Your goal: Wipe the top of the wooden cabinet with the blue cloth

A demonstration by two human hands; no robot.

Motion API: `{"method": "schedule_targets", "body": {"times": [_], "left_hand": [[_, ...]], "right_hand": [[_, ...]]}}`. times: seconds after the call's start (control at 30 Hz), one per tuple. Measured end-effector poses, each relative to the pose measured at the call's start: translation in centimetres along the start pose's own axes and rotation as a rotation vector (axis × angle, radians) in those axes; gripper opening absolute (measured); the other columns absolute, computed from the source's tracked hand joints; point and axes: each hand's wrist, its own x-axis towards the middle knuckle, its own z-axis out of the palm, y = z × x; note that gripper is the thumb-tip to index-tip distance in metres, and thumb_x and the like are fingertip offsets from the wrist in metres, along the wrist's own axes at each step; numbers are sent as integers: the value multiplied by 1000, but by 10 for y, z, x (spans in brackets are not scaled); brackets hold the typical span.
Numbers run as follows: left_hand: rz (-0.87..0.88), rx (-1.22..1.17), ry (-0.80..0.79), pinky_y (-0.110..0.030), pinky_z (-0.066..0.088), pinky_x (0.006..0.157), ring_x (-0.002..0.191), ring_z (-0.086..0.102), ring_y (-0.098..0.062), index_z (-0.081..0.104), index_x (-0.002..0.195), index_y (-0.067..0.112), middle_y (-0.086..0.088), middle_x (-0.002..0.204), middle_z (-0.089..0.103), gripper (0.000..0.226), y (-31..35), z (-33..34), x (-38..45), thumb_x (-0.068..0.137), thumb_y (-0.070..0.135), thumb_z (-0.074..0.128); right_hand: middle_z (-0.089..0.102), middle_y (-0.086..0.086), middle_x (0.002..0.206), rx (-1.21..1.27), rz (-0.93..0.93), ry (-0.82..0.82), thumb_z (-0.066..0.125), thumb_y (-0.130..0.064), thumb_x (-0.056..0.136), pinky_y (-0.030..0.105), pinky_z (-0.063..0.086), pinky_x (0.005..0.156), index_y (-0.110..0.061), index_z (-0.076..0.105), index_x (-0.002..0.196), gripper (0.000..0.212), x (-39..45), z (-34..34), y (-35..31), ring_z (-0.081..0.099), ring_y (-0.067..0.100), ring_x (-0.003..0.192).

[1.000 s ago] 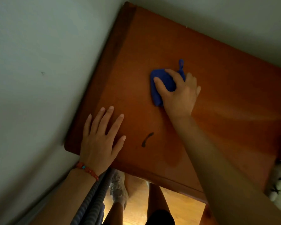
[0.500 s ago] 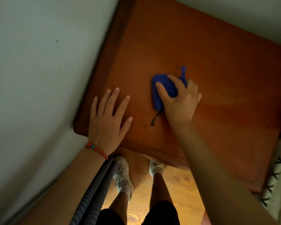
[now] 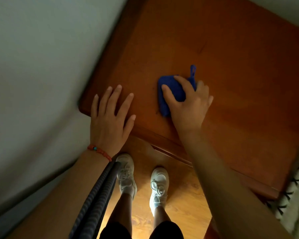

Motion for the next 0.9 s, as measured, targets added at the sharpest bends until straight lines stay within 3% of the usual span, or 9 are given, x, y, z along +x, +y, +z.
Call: {"method": "schedule_targets", "body": {"times": [0.23, 0.5, 0.77, 0.9], "left_hand": [[-36, 3, -14, -53, 19, 105, 129, 32, -38, 45, 134, 10, -22, 140, 39, 50, 3, -5, -14, 91, 36, 39], [-116, 17, 29, -55, 23, 102, 130, 29, -35, 39, 135, 11, -23, 141, 37, 51, -15, -10, -47, 91, 35, 40], [-132, -5, 15, -55, 25, 102, 130, 32, -36, 44, 133, 7, -22, 140, 39, 52, -16, -11, -49, 91, 37, 39], [-163, -6, 11, -55, 24, 102, 130, 32, -36, 46, 132, 7, -22, 140, 39, 52, -11, -13, -49, 91, 38, 39]], "right_hand": [[56, 15, 84, -6, 4, -26, 56, -49, 75, 32, 24, 69, -17, 65, 104, 43, -88, -18, 15, 38, 19, 77], [59, 14, 89, 29, -81, -25, 53, -53, 76, 33, 25, 71, -19, 65, 103, 45, -52, 19, -41, 52, 31, 79], [57, 14, 89, 15, -30, -46, 54, -50, 77, 33, 25, 73, -18, 64, 105, 45, -75, -1, -16, 50, 29, 81], [57, 13, 90, 31, -89, -57, 53, -52, 76, 31, 24, 73, -19, 65, 103, 45, -51, 8, -28, 50, 29, 83]]}}
